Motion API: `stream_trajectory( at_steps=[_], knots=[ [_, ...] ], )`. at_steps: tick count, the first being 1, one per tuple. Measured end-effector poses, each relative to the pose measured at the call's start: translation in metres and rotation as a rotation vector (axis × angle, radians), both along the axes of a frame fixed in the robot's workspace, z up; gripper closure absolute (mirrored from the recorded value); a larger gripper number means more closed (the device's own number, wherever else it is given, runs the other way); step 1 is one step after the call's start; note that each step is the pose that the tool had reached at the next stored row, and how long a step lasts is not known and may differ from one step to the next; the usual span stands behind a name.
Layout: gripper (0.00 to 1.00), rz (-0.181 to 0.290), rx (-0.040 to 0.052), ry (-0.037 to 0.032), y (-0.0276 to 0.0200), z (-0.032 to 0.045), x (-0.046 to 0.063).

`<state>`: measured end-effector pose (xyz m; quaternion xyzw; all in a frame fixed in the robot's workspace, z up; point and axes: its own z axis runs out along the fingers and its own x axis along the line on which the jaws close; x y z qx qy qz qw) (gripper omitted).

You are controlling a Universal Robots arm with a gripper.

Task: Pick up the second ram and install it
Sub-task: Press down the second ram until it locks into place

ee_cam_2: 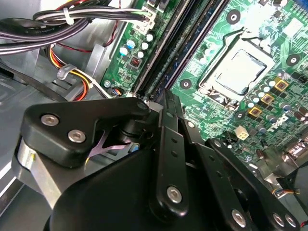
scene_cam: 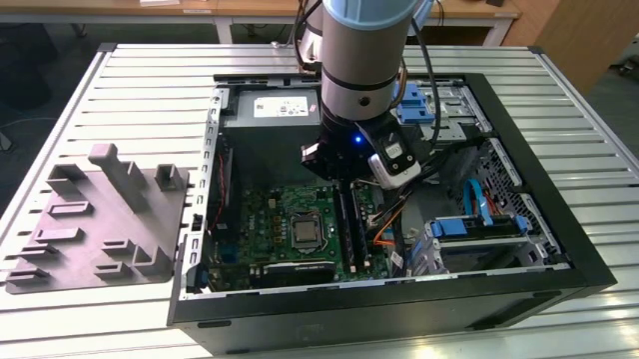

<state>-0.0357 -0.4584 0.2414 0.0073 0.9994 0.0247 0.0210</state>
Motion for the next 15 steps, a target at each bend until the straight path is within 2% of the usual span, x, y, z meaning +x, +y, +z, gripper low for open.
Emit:
stream_trajectory(
  at_steps=[8, 15],
  knots=[
    [0.90, 0.000, 0.0003, -0.0001, 0.0002, -0.0031, 0.0020],
    [0.90, 0.000, 0.0021, -0.0002, 0.0024, -0.0068, 0.0021]
  ],
)
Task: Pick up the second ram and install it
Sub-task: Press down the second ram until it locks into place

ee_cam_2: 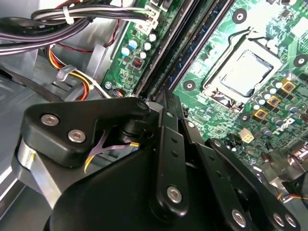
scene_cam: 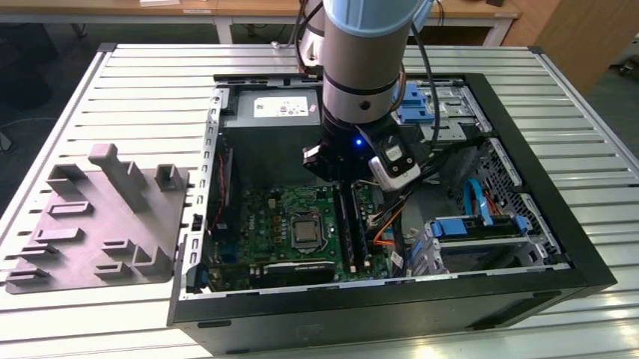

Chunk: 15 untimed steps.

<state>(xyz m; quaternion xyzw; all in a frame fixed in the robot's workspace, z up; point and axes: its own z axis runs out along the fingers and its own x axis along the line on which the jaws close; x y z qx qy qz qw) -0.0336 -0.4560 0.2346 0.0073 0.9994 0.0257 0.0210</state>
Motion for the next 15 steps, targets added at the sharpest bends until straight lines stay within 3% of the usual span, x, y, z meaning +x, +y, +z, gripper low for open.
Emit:
stream_trajectory(
  at_steps=[15],
  knots=[
    [0.90, 0.000, -0.0001, 0.0001, 0.0029, -0.0098, 0.0000]
  ],
)
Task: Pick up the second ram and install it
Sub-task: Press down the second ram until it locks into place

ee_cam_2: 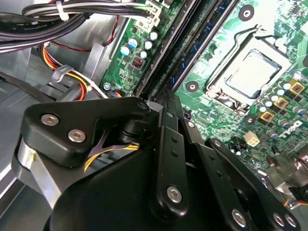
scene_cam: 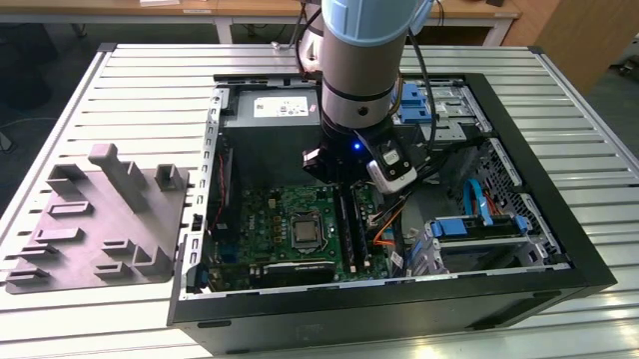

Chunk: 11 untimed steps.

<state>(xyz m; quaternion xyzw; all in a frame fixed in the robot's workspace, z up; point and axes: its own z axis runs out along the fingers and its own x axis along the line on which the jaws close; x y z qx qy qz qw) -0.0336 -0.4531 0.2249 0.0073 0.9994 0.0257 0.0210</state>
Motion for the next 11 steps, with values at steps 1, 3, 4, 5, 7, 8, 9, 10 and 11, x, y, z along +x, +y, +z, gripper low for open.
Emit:
stream_trajectory(
  at_steps=[1, 3, 4, 5, 7, 8, 9, 10, 11],
  knots=[
    [0.90, 0.000, -0.0001, 0.0000, 0.0000, 0.0000, 0.0000],
    [0.90, 0.000, -0.0002, 0.0001, 0.0000, -0.0001, 0.0000],
    [0.90, 0.000, 0.0002, -0.0001, 0.0000, -0.0004, 0.0000],
    [0.90, 0.000, 0.0004, -0.0002, 0.0001, -0.0015, 0.0000],
    [0.90, 0.000, 0.0000, 0.0000, 0.0000, -0.0026, -0.0002],
    [0.90, 0.000, 0.0000, -0.0001, 0.0000, -0.0026, -0.0002],
    [0.90, 0.000, 0.0000, 0.0001, 0.0000, -0.0026, -0.0002],
    [0.90, 0.000, -0.0001, 0.0000, 0.0000, -0.0026, -0.0002],
    [0.90, 0.000, 0.0001, 0.0000, 0.0001, -0.0032, -0.0002]
  ],
)
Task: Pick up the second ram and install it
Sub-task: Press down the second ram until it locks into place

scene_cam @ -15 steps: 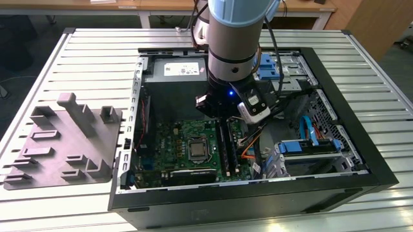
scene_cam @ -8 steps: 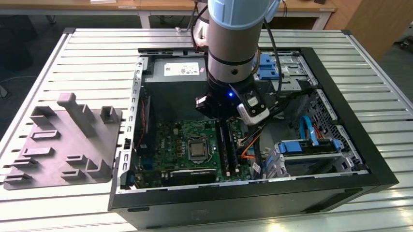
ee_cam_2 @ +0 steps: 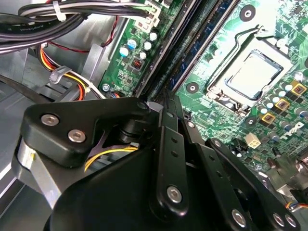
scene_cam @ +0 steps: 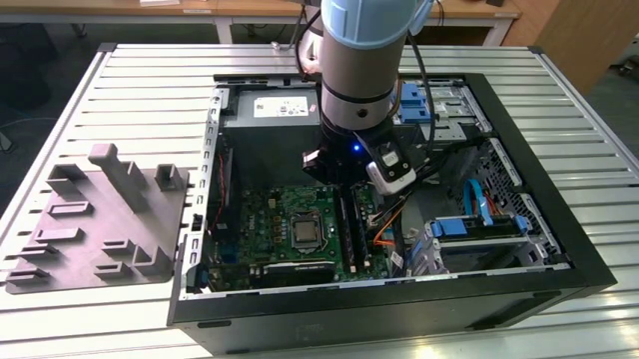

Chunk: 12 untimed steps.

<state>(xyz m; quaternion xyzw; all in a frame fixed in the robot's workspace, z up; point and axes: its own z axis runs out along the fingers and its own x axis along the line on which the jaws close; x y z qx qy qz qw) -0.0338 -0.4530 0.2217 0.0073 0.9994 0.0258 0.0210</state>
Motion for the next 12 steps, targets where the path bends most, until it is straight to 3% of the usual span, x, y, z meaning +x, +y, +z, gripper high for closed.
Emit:
stream_trajectory(
  at_steps=[12],
  knots=[
    [0.90, 0.000, -0.0002, 0.0001, -0.0001, -0.0033, -0.0001]
  ],
)
